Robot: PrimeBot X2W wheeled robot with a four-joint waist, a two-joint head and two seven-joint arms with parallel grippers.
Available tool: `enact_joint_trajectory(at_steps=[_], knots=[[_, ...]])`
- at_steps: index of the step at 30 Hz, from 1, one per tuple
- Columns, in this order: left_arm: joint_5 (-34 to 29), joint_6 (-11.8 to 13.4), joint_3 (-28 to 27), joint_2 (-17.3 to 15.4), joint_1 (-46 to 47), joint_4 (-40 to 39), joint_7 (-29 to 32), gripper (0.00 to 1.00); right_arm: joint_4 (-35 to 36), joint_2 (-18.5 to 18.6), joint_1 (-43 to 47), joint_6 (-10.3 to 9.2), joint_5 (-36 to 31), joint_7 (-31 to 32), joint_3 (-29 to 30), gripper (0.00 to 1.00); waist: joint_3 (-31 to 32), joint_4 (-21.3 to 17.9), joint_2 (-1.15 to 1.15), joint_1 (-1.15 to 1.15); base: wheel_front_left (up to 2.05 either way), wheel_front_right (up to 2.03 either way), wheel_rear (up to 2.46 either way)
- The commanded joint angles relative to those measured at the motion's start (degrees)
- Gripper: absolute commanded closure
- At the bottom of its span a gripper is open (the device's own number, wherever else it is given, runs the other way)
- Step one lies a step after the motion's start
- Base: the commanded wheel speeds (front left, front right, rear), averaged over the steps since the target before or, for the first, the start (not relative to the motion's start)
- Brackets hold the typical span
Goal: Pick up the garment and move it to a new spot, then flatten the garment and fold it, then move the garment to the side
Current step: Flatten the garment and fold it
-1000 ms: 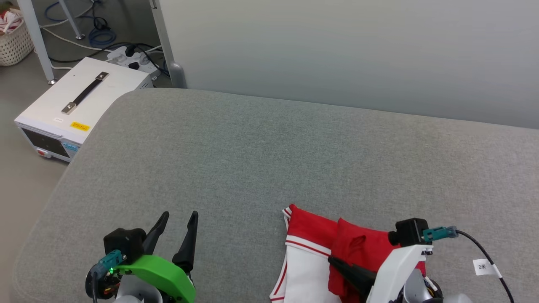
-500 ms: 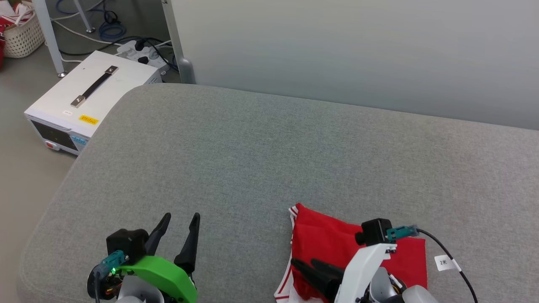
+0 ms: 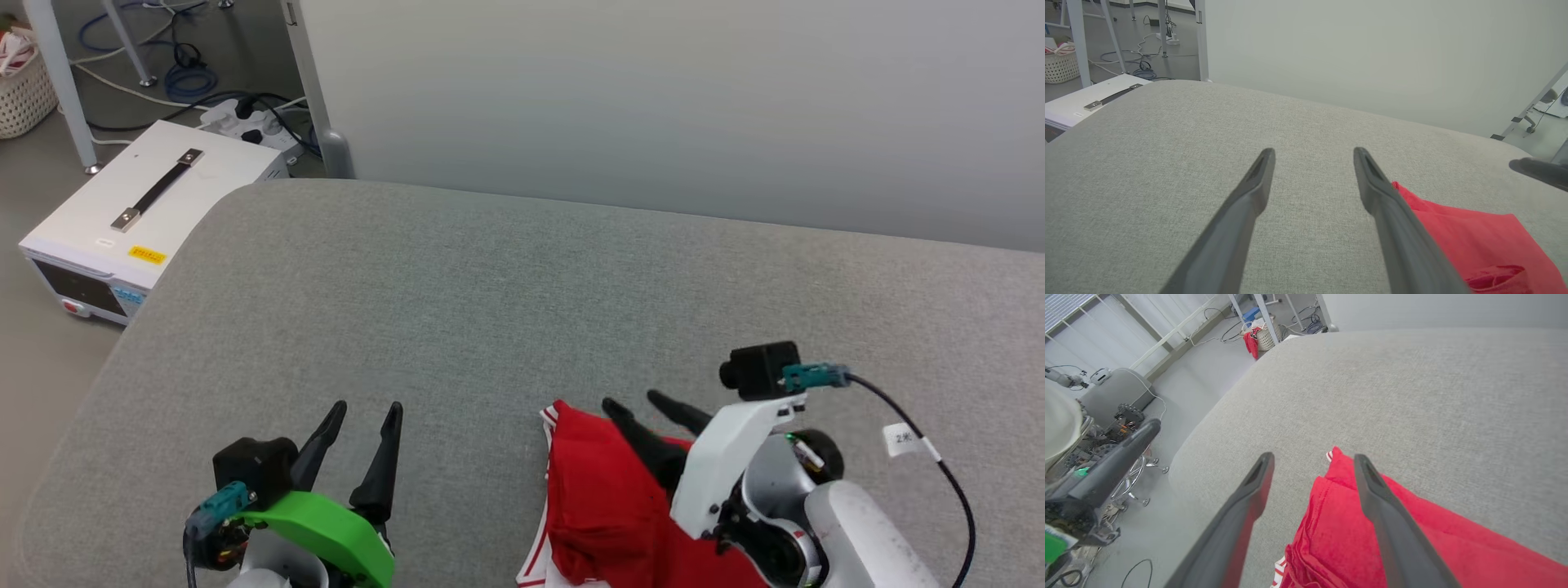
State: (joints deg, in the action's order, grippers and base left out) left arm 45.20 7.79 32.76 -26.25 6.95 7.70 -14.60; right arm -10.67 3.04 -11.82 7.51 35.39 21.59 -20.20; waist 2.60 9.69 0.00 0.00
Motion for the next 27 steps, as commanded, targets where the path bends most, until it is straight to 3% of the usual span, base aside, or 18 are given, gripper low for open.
enact_joint_trajectory(at_steps=[1, 8, 15, 20, 27], knots=[[-0.6, -0.5, -0.5, 0.8, -0.5, -0.7, -0.3, 0.0, 1.4, 1.1, -1.0, -0.02, -2.3, -1.1, 1.6, 0.0, 0.3, -1.1, 0.0, 0.0, 0.0, 0.0, 0.0], [-4.7, -1.2, -5.5, 4.4, -1.6, -3.7, -0.4, 0.0, 7.5, 10.8, -1.8, -0.02, -15.1, -10.0, 5.5, 0.0, 0.4, -3.6, 0.0, 0.0, 0.0, 0.0, 0.0], [-9.9, -3.3, -11.5, 8.4, -4.6, -5.9, -0.4, 0.0, 12.2, 15.8, 2.8, -0.02, -18.0, -19.5, 13.8, 0.0, -0.4, -6.1, 0.0, 0.0, 0.0, 0.0, 0.0], [-12.7, -5.6, -14.8, 10.9, -6.4, -6.3, -0.4, 0.0, 15.7, 16.1, 8.8, -0.02, -21.5, -24.9, 18.3, 0.0, -0.8, -6.8, 0.0, 0.0, 0.0, 0.0, 0.0], [-17.9, -8.5, -18.7, 13.4, -7.9, -6.0, -0.4, 0.0, 19.3, 8.6, 17.5, -0.02, -24.9, -30.0, 23.5, 0.0, -1.0, -6.9, 0.0, 0.0, 0.0, 0.0, 0.0]])
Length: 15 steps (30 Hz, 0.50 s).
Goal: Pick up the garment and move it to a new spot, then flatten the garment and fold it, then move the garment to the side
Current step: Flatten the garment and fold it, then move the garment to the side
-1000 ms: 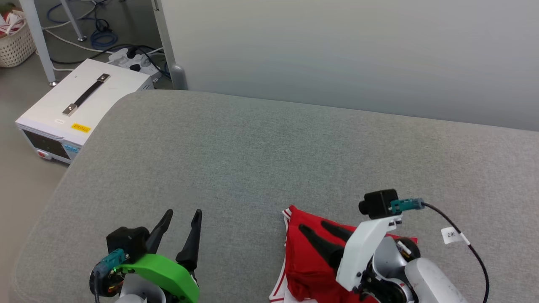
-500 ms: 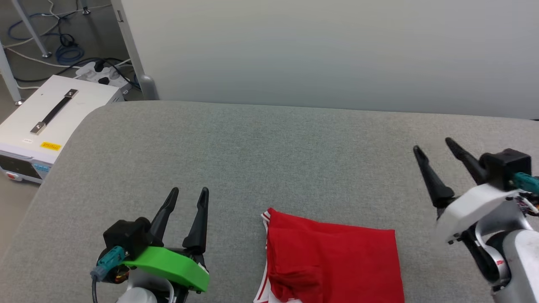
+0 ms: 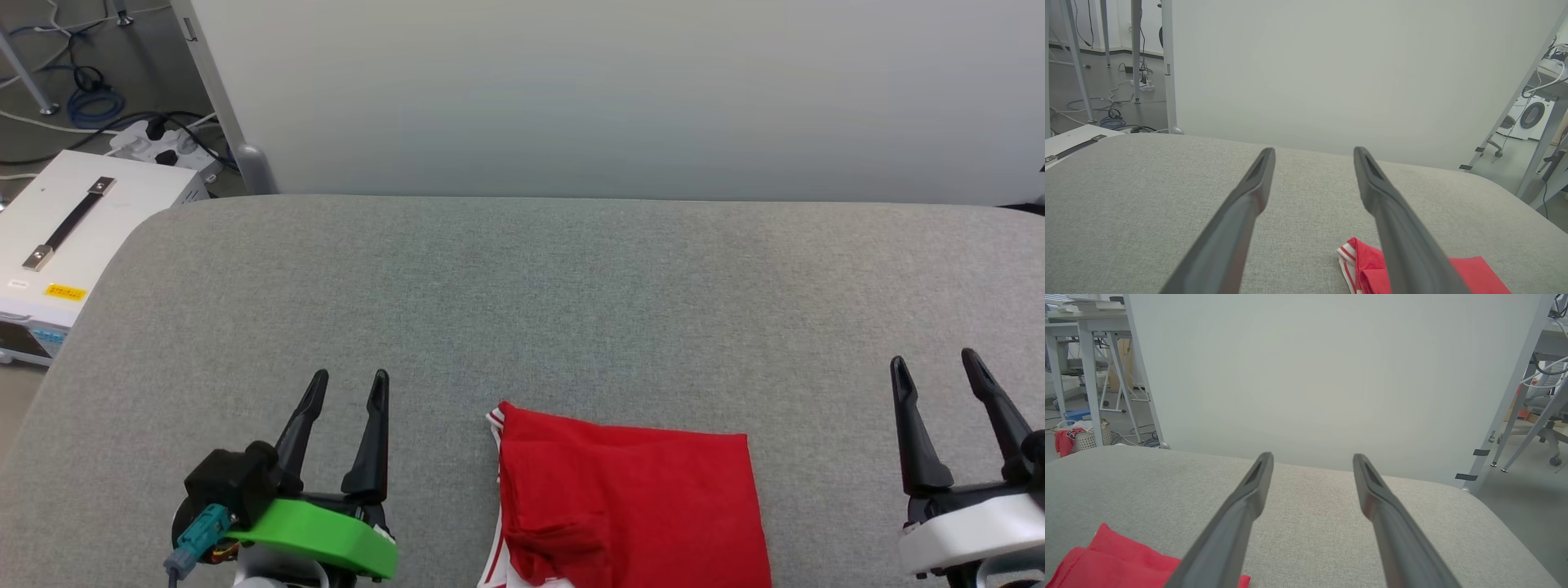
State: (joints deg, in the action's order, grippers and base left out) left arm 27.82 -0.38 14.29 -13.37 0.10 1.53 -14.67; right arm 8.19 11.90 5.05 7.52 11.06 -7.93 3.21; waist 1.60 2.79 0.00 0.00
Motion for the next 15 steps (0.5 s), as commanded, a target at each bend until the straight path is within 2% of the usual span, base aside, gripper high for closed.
enact_joint_trajectory(at_steps=[1, 6, 15], knots=[[-1.1, -0.7, -0.6, 0.9, -1.3, 0.2, -0.3, 0.0, 0.6, -1.1, 1.3, -0.03, -0.8, -0.7, 0.3, 0.0, 0.0, 0.0, 0.0, 0.0, 0.0, 0.0, 0.0], [-4.9, -2.3, -2.6, 2.8, -2.1, 0.5, -0.3, 0.0, 0.8, -3.5, 3.4, -0.03, -1.6, -1.5, 0.9, 0.0, 0.0, 0.4, 0.0, 0.0, 0.0, 0.0, 0.0], [-10.2, -4.7, -5.5, 5.2, -2.1, 0.8, -0.3, 0.0, 1.7, -3.4, 3.4, -0.03, -1.4, 0.1, 0.9, 0.0, -0.3, 1.6, 0.0, 0.0, 0.0, 0.0, 0.0]])
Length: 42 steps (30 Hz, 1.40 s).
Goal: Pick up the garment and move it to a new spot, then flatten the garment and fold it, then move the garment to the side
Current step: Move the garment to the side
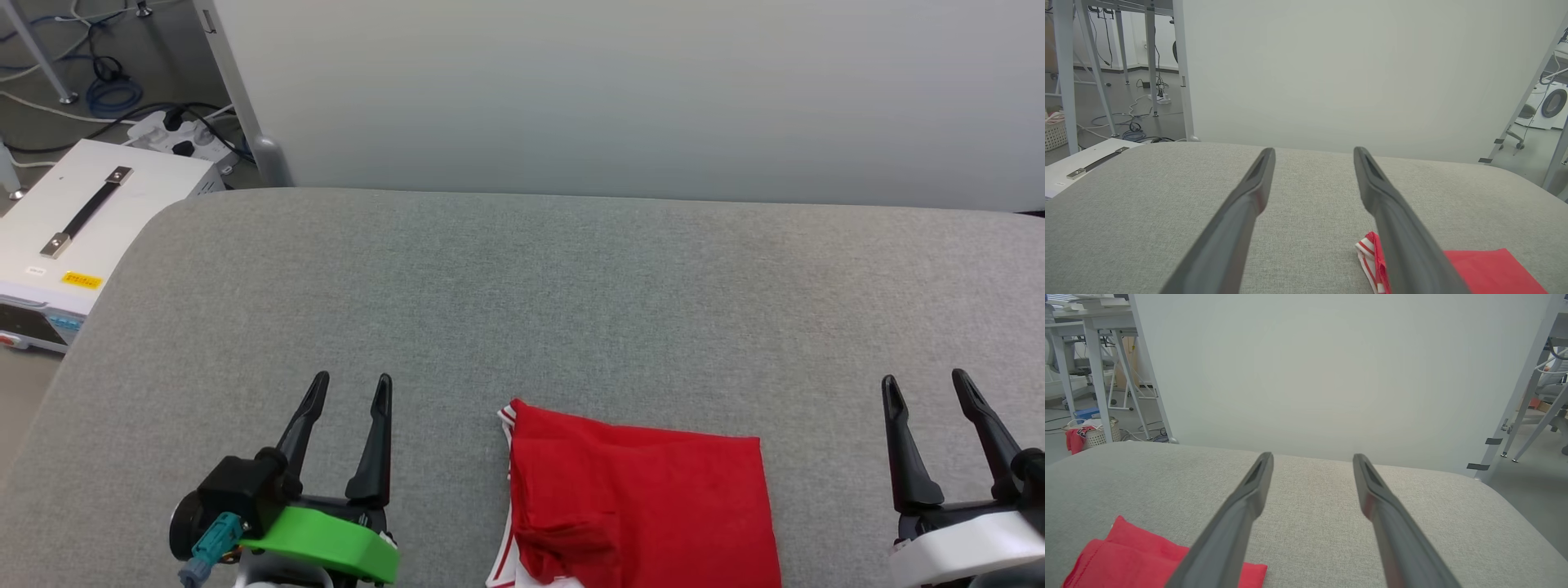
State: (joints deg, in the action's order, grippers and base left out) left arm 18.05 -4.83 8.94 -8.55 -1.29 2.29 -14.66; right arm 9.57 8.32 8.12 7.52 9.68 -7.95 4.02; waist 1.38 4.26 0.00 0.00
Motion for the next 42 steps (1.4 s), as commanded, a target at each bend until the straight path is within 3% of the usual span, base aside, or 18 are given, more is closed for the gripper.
enact_joint_trajectory(at_steps=[1, 7, 16, 22, 34, 35, 36, 42], knots=[[-0.8, -0.4, -0.4, 0.7, -0.7, 0.1, -0.3, 0.0, 0.4, 0.2, 0.4, -0.03, 0.1, 0.4, 0.1, 0.0, -0.2, 0.4, 0.0, 0.0, 0.0, 0.0, 0.0], [-3.6, -1.4, -1.0, 1.2, -0.2, 0.2, -0.3, 0.0, 0.1, 0.8, 0.7, -0.03, 0.3, 4.6, -1.2, 0.0, -1.6, 1.6, 0.0, 0.0, 0.0, 0.0, 0.0], [-5.4, -2.2, -1.2, 2.3, 1.5, 0.4, -0.3, 0.0, -5.1, 2.5, -0.2, -0.03, 2.1, 20.8, -6.8, 0.0, -5.2, 3.9, 0.0, 0.0, 0.0, 0.0, 0.0], [-6.9, -2.4, -0.7, 2.4, 2.9, 1.0, -0.3, 0.0, -8.5, 2.1, -1.8, -0.03, 3.9, 29.4, -8.3, 0.0, -7.4, 5.6, 0.0, 0.0, 0.0, 0.0, 0.0], [-7.7, -2.6, -0.7, 2.7, 4.9, 0.7, -0.3, 0.0, -15.1, 0.2, -3.7, -0.03, 6.7, 40.4, -10.7, 0.0, -10.1, 8.0, 0.0, 0.0, 0.0, 0.0, 0.0], [-7.7, -2.6, -0.7, 2.7, 4.9, 0.7, -0.3, 0.0, -15.5, 0.3, -3.7, -0.03, 6.9, 40.6, -11.0, 0.59, -10.2, 8.1, 0.0, 0.0, 0.0, 0.0, 0.0], [-7.8, -2.6, -0.8, 2.8, 5.0, 0.7, -0.3, 0.0, -15.8, 0.4, -3.8, -0.03, 7.2, 40.8, -11.6, 1.0, -10.2, 8.0, 0.0, 0.0, 0.0, 0.0, 0.0], [-7.9, -2.6, 0.2, 2.3, 4.8, 0.9, -0.3, 0.0, -15.6, 2.8, -5.6, -0.03, 6.1, 38.8, -12.7, 1.0, -9.0, 6.5, 0.0, 0.0, 0.0, 0.0, 0.0]])
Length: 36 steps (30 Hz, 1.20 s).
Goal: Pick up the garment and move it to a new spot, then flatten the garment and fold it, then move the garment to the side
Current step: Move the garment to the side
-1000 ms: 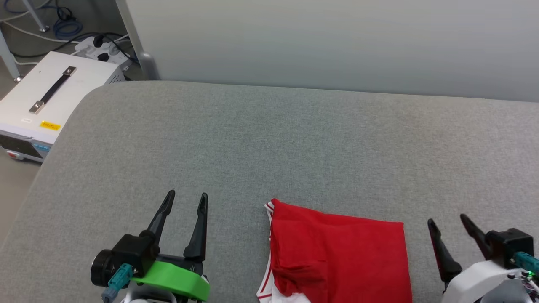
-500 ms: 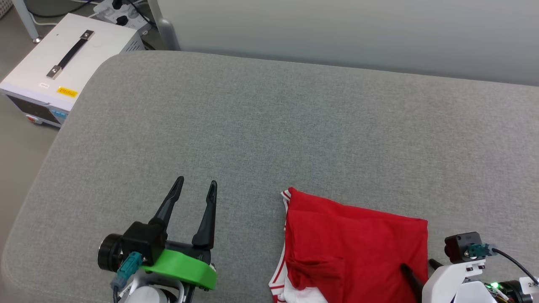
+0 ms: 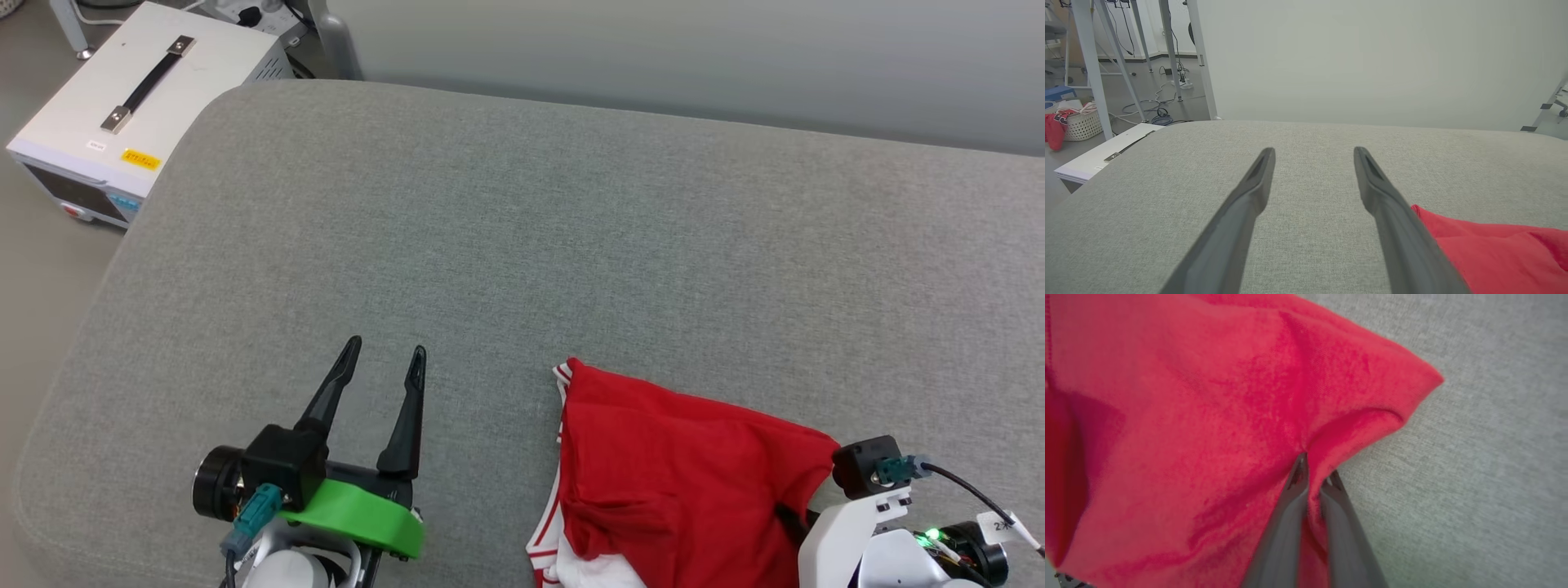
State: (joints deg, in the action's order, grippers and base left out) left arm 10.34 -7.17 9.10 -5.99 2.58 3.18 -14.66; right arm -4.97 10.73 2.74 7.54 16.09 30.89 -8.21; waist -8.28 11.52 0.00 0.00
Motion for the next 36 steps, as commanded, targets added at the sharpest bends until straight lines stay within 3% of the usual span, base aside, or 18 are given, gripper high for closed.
enact_joint_trajectory(at_steps=[1, 8, 16, 23, 27, 31, 36], knots=[[-0.2, -0.3, 0.2, -0.3, 0.8, 0.0, -0.3, 0.0, -0.8, 0.7, -0.6, -0.05, -0.6, -0.6, -0.5, 1.0, 0.9, -1.1, 0.0, 0.0, 0.0, 0.0, 0.0], [-0.1, -0.3, 1.6, -0.8, -0.1, 0.1, -0.3, 0.0, 3.3, 7.5, -4.4, -0.05, -3.3, -2.9, -3.9, 1.0, 2.9, -6.2, 0.0, 0.0, 0.0, 0.0, 0.0], [-0.3, -0.3, 3.3, -1.1, -0.1, -0.8, -0.3, 0.0, 9.2, 22.0, -9.2, -0.05, -4.3, -1.3, -10.4, 1.0, 3.5, -14.0, 0.0, 0.0, 0.0, 0.0, 0.0], [-0.8, -0.3, 5.4, -1.5, 1.7, -3.4, -0.3, 0.0, 10.6, 34.2, -14.0, -0.05, -1.9, -1.6, -14.9, 1.0, -0.6, -21.6, 0.0, 0.0, 0.0, 0.0, 0.0], [-1.5, -0.3, 6.5, -3.0, 3.6, -5.3, -0.3, 0.0, 8.6, 39.3, -17.9, -0.05, -1.3, -3.9, -16.2, 1.0, -5.1, -25.7, 0.0, 0.0, 0.0, 0.0, 0.0], [-2.0, -0.3, 7.6, -5.1, 6.3, -7.9, 0.1, 0.0, 2.8, 41.2, -22.3, -0.05, -2.1, -8.5, -14.7, 1.0, -10.4, -28.8, 0.0, 0.0, 0.0, 0.0, 0.0], [-2.4, -0.3, 8.5, -7.8, 9.8, -12.6, 2.8, 0.0, -6.4, 40.5, -28.0, -0.05, -4.4, -14.6, -10.6, 1.0, -16.0, -30.7, 0.0, 0.0, 0.0, 0.0, 0.0]])
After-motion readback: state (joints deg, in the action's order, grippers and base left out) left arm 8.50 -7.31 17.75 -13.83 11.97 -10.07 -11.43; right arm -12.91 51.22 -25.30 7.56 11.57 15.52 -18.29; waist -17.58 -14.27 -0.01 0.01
